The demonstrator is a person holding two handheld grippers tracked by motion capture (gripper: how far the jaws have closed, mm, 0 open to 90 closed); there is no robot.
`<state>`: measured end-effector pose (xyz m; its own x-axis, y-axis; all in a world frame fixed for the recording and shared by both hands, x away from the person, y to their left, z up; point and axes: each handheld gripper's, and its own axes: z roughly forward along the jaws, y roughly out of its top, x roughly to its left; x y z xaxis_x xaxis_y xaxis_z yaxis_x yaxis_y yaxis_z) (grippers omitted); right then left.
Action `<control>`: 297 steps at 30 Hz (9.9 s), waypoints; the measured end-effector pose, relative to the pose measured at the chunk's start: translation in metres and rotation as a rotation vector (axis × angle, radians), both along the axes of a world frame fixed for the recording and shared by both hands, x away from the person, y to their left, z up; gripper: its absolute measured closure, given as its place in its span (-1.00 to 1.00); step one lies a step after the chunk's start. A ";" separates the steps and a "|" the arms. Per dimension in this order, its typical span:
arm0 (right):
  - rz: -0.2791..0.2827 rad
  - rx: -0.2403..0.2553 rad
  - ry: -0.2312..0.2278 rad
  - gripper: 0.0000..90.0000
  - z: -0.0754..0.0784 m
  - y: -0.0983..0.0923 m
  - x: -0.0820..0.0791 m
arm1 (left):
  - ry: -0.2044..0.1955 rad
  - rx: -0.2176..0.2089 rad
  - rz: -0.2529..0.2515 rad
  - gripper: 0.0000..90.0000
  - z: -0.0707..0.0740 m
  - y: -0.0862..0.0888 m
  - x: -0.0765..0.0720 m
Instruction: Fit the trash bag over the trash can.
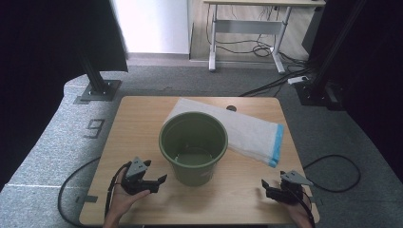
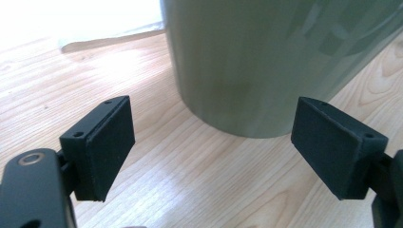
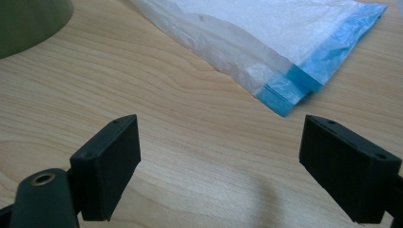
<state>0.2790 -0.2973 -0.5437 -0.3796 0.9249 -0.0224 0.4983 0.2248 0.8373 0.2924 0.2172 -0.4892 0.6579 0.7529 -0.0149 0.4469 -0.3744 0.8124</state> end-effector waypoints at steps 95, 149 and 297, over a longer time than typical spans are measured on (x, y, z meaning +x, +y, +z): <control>0.127 -0.088 0.101 0.83 -0.005 0.120 0.102 | 0.025 -0.041 0.187 -0.61 -0.028 0.037 -0.009; 0.256 -0.032 0.138 0.67 0.012 0.128 0.083 | 0.050 -0.017 0.162 -0.54 -0.031 0.013 -0.003; 0.414 0.184 -0.246 -0.38 0.115 0.121 -0.032 | 0.082 -0.076 0.203 -0.45 -0.031 0.025 -0.003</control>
